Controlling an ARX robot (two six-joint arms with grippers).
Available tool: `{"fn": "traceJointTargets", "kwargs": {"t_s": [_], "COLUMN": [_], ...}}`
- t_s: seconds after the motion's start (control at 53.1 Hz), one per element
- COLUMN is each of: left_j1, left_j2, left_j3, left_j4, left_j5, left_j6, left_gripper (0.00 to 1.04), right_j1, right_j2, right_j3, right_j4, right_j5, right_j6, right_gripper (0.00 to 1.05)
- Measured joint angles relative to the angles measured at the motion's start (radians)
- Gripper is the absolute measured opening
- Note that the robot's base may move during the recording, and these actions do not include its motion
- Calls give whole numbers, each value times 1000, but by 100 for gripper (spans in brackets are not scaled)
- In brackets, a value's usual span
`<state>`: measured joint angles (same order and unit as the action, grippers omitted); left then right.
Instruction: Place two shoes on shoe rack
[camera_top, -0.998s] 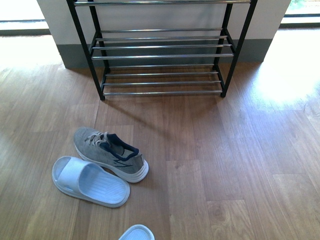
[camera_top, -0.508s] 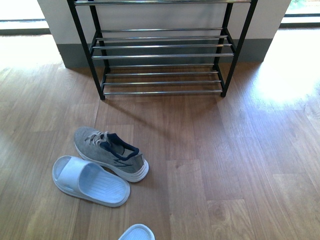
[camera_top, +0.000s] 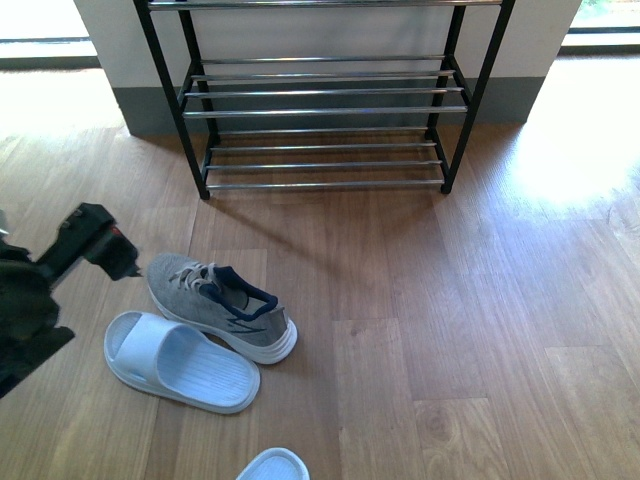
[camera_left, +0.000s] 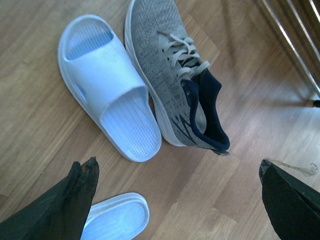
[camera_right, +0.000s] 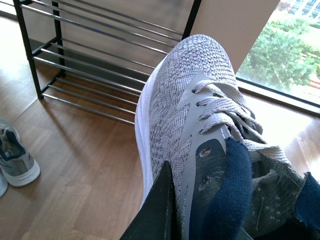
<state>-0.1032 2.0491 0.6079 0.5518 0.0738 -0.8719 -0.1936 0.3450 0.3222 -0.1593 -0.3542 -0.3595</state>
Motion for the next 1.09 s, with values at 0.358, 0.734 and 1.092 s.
{"fn": "traceJointTargets", "kwargs": {"t_s": [0.358,0.734,1.092], "left_j1": [-18,-32,-35], "left_j2": [386,613,784], "left_j3": [372,641,873], "left_j4": [-66,-178,-309], "left_j5": [58,89,37], "left_j6": [-58,-58,-2], "left_gripper": [95,95,95], "right_j1": [0,0,0], "right_j2": [0,0,0], "right_j3": [0,0,0], "right_j4": [0,0,0], "right_j5": [0,0,0], "right_j6": [0,0,0], "right_gripper": [1,1,1]}}
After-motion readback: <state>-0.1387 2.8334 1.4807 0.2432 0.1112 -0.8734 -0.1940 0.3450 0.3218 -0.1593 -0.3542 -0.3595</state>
